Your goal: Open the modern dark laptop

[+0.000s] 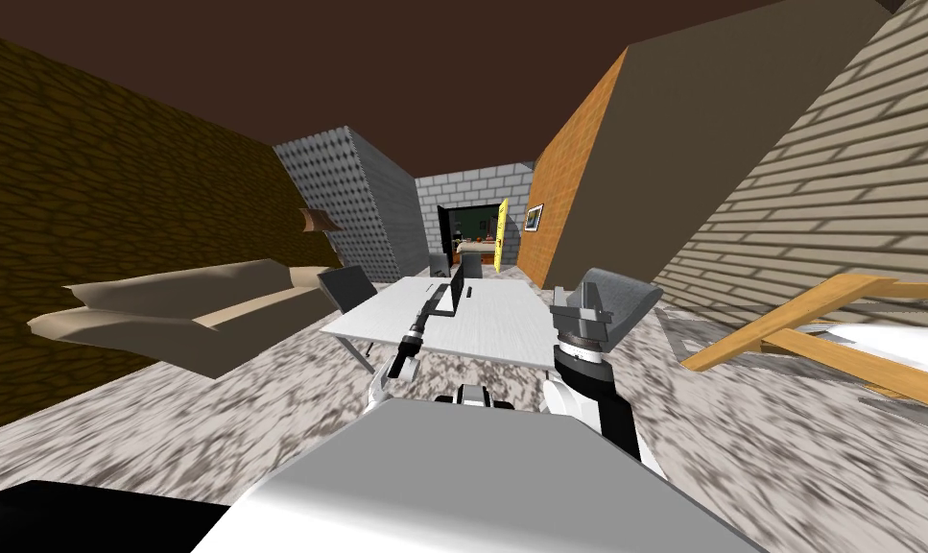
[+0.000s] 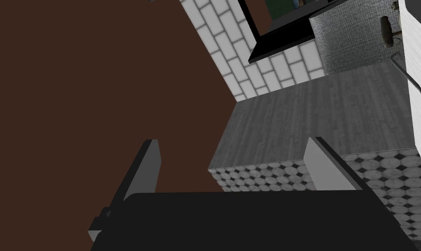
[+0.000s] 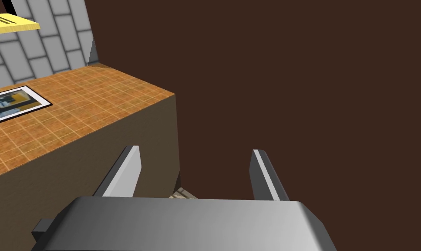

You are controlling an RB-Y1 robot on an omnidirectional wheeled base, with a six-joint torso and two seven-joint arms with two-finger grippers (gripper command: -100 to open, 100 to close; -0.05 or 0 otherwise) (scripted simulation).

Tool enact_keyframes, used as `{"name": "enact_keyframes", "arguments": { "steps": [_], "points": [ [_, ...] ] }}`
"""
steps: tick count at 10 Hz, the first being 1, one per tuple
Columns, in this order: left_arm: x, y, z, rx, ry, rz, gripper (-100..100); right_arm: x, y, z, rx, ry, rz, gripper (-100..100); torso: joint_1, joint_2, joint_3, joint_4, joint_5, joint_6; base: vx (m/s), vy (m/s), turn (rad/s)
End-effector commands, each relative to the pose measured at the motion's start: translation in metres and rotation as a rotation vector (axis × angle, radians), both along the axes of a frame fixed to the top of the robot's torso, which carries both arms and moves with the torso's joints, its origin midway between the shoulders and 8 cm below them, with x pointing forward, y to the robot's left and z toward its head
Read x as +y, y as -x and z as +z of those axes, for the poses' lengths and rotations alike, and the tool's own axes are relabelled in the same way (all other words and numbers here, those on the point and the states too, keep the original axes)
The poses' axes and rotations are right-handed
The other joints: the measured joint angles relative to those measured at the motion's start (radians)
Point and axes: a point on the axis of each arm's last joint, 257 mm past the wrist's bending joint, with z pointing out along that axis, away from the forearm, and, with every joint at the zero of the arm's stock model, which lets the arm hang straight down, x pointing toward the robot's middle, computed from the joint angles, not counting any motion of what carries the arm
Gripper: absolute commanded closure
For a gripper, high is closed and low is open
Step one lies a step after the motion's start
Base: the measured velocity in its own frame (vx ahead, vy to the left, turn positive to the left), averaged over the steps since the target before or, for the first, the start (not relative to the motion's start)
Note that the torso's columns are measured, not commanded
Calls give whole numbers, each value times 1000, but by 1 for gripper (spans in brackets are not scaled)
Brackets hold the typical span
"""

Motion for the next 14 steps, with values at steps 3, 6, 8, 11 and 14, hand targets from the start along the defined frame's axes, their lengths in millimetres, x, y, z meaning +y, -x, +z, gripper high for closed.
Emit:
{"name": "enact_keyframes", "arguments": {
  "steps": [3,6,8,11,14],
  "points": [
    [4,-15,-25,48,-39,10,-100,0,0,0,0,0,0,0,-3,-1,-1,0,-1,0,-2,-54,-13],
    [9,-30,-47,92,-76,20,-100,0,0,0,0,0,0,0,-4,-1,-1,0,-1,0,10,-74,-20],
    [12,-37,-57,114,-95,25,-100,0,0,0,0,0,0,0,-1,0,0,0,0,0,-4,-57,-15],
    [16,-51,-69,140,-132,32,-100,0,0,0,0,0,0,0,-1,-1,0,0,0,0,-1,-52,-15],
    [22,-55,-88,182,-151,40,-100,0,0,0,0,0,0,0,-2,-1,-1,0,-1,0,5,-53,-12]
  ]
}}
